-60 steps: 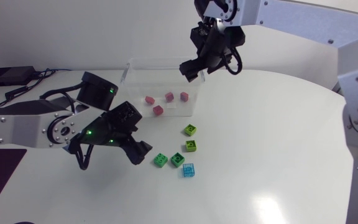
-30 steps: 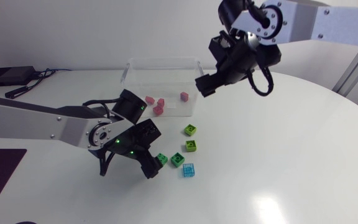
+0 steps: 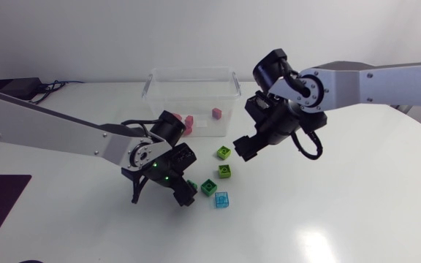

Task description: Place the duplo bricks in the container

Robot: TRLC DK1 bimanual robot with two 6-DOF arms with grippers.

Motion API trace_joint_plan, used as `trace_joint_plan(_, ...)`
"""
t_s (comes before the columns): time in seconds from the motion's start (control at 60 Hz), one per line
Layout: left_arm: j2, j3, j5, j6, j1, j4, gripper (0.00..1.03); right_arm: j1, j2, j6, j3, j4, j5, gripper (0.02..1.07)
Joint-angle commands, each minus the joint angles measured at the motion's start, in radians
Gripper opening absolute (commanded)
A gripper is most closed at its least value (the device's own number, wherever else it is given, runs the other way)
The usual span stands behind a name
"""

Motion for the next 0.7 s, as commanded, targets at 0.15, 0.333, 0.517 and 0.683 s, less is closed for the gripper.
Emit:
trace_joint_plan(0.15,0.05,0.034,-0.009,-0.033,-0.016,-0.018,0.34,0.054,-0.007,-0.019,-0.064,0.026,-0.02,1.03)
trace_joint_plan(0.333,0.02,0.024,-0.024,-0.033,-0.031,-0.015,0.31,0.099,0.012,-0.029,-0.104,0.057,-0.028,1.03)
trace_joint_plan(0.517,-0.077,-0.004,-0.024,-0.031,-0.016,-0.016,0.3,0.097,0.084,-0.025,-0.088,0.094,-0.033,1.02)
trace_joint_plan(0.683,-0.201,-0.012,-0.024,-0.02,0.024,-0.028,0.3,0.099,0.156,0.0,-0.045,0.1,-0.033,1.02)
